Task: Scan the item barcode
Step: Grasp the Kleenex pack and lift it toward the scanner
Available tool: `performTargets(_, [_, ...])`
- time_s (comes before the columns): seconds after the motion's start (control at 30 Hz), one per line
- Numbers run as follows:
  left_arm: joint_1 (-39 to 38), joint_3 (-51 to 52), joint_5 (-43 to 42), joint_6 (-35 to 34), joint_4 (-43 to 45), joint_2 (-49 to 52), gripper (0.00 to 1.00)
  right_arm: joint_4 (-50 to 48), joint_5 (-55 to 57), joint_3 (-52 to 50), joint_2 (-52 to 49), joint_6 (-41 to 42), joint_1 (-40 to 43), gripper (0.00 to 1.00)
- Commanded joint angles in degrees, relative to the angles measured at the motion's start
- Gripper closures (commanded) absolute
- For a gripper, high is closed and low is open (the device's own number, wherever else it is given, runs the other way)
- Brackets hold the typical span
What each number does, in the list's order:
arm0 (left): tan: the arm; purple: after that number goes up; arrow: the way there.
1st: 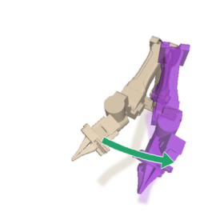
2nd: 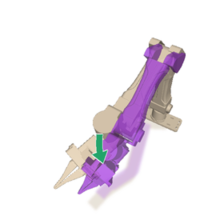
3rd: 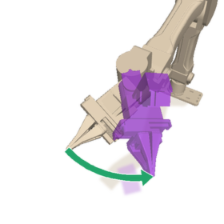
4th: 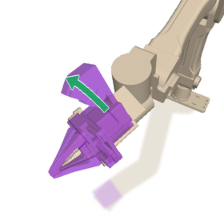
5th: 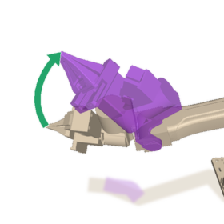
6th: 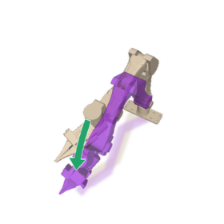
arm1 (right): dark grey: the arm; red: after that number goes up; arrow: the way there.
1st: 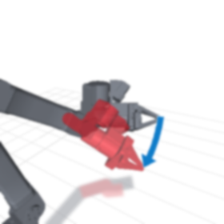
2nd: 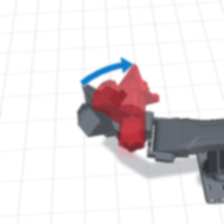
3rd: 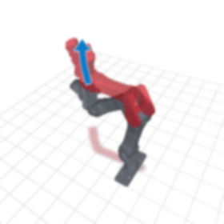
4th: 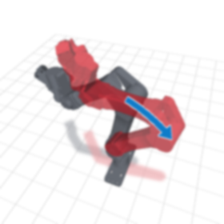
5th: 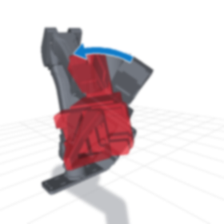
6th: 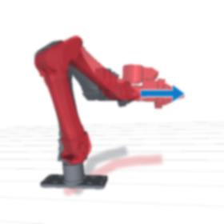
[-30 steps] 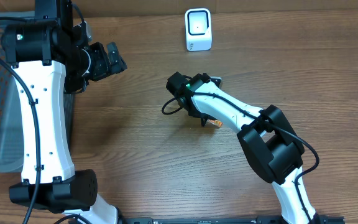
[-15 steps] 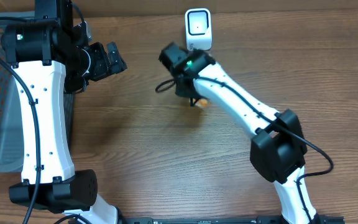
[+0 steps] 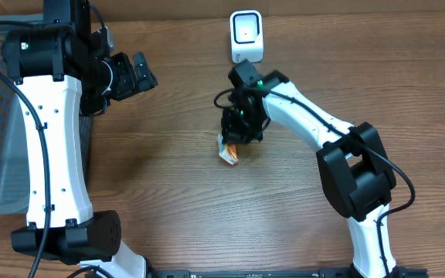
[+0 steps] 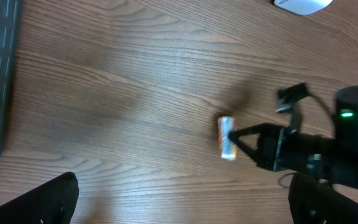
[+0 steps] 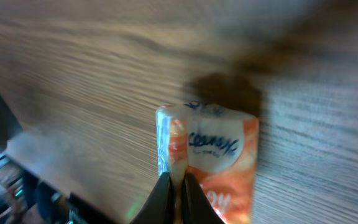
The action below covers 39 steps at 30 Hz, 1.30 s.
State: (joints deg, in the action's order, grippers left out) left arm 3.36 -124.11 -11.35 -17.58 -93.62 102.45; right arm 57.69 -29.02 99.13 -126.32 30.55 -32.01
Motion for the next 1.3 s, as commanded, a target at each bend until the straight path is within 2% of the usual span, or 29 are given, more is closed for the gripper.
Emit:
performTargets(0.0, [-0.37,0.00,-0.07,0.85,0.04,0.63,0.00,-1.60,-5.29,-5.84,1.05,-1.86,3.80,0.96])
performTargets(0.17, [-0.37,0.00,-0.07,0.85,0.04,0.63,0.00,2.95,5.31,-5.03,1.31,-2.03,9.75,0.92])
performTargets(0.4, [-0.37,0.00,-0.07,0.85,0.04,0.63,0.00,9.49,5.90,-1.16,1.40,-8.46,17.53,0.89])
performTargets(0.57, [-0.37,0.00,-0.07,0.85,0.04,0.63,0.00,17.42,6.19,4.87,1.40,-14.58,18.25,0.83])
performTargets(0.63, [-0.37,0.00,-0.07,0.87,0.04,0.63,0.00,20.79,8.72,8.02,1.40,-14.51,18.03,0.80])
performTargets(0.7, [-0.37,0.00,-0.07,0.85,0.04,0.63,0.00,24.28,13.73,11.43,1.40,-14.16,17.42,0.69])
performTargets(0.77, [-0.37,0.00,-0.07,0.85,0.04,0.63,0.00,27.17,19.34,14.14,1.40,-13.49,16.11,0.50])
performTargets(0.8, [-0.37,0.00,-0.09,0.85,0.04,0.63,0.00,28.00,21.84,14.78,1.40,-12.70,15.34,0.44])
performTargets(0.83, [-0.37,0.00,-0.07,0.85,0.04,0.63,0.01,28.57,25.42,15.02,1.40,-11.74,13.99,0.35])
performTargets(0.87, [-0.39,0.00,-0.07,0.85,0.04,0.63,0.00,28.85,28.20,14.93,1.40,-10.47,12.92,0.31])
performTargets(1.1, [-0.37,0.00,-0.07,0.85,0.04,0.63,0.00,25.05,46.90,7.76,0.63,-2.01,1.92,0.10])
performTargets(1.27, [-0.37,0.00,-0.07,0.85,0.04,0.63,0.00,23.12,58.84,4.39,-2.45,3.98,-4.85,0.12])
